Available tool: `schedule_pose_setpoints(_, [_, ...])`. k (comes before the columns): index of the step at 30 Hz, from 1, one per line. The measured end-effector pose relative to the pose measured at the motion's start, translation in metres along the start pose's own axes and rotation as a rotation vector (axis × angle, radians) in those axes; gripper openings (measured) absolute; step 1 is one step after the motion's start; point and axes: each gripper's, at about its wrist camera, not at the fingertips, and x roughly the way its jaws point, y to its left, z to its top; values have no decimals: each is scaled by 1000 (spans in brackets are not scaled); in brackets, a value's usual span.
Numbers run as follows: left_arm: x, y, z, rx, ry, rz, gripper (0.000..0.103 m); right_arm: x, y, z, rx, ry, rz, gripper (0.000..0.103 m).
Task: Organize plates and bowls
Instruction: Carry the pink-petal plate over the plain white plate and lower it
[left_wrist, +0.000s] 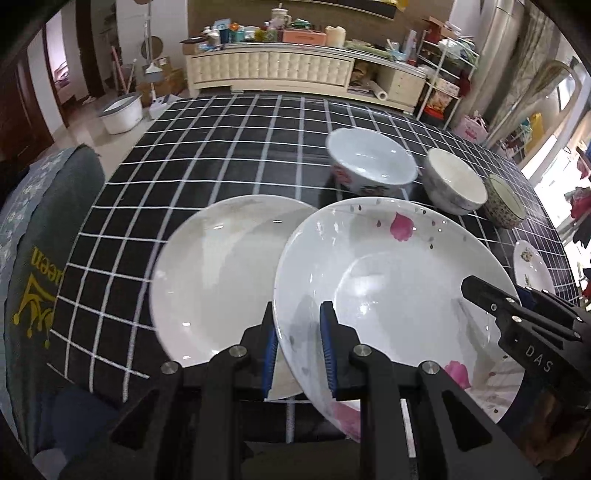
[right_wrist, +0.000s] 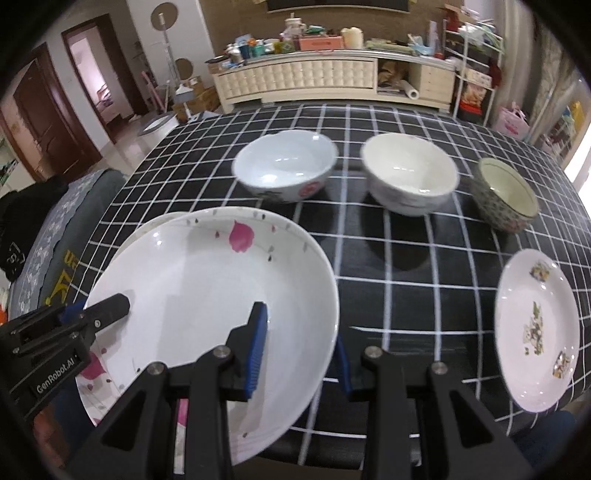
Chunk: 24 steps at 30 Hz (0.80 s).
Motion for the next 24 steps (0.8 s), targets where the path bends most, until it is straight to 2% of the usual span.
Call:
schedule_pose_setpoints(12, [2,45,-11,-59,13,35,19,23,38,2,-61,45,18,38])
schedule_pose_setpoints(24, [16,69,-11,-90,39,34,19,41,58,13,-101,59,27,38])
